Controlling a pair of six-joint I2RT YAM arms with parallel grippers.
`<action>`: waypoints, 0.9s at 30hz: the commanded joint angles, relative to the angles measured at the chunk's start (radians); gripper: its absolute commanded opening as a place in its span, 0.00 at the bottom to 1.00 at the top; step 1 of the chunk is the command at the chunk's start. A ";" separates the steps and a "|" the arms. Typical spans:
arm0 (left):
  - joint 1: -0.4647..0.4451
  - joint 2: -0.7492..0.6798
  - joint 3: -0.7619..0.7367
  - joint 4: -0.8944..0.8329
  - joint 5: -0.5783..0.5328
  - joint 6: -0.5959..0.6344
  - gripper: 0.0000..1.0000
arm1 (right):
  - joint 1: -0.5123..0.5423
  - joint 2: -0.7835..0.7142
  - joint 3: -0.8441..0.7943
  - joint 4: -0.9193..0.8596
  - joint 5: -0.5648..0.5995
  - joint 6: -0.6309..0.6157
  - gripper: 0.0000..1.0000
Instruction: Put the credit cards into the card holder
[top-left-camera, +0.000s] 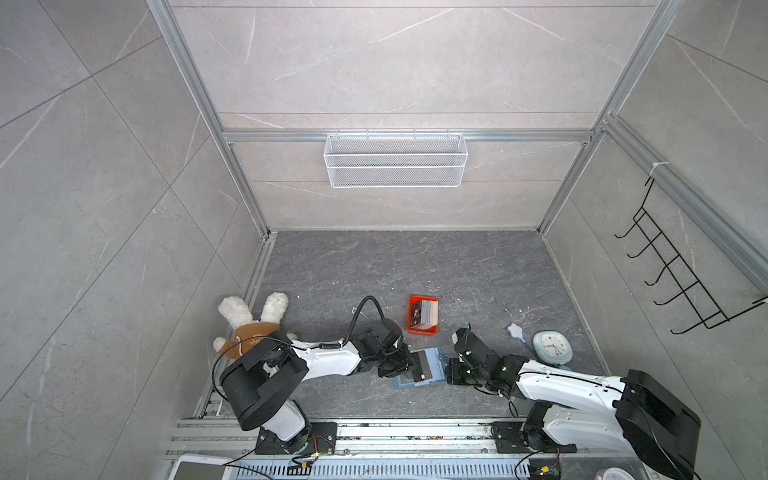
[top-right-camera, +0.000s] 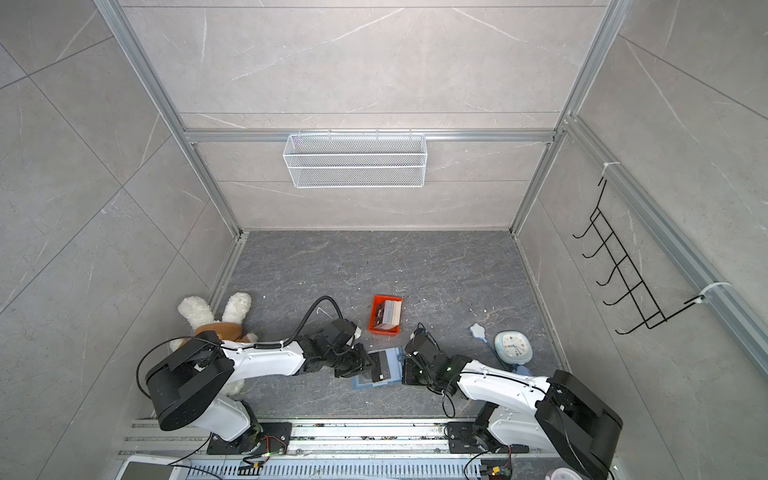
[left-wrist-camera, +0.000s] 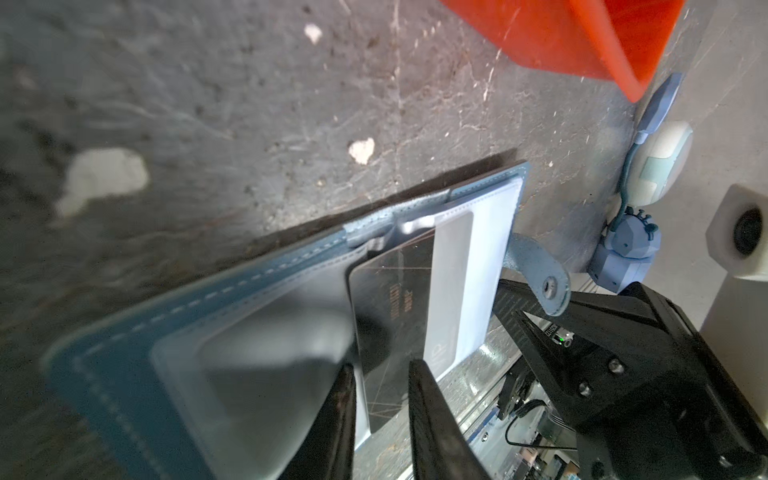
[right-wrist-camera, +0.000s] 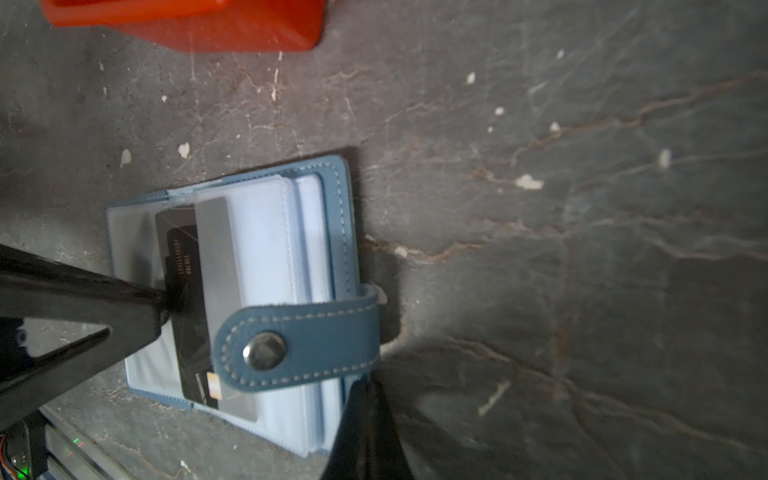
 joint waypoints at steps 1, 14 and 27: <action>0.004 -0.015 0.013 -0.131 -0.050 0.034 0.26 | -0.002 0.042 -0.019 -0.080 0.033 -0.008 0.04; 0.004 0.032 0.042 -0.072 0.026 0.046 0.25 | -0.001 0.036 -0.017 -0.077 0.034 -0.007 0.03; 0.004 0.049 0.038 -0.006 0.064 0.027 0.25 | -0.001 0.031 -0.034 -0.043 0.022 0.002 0.04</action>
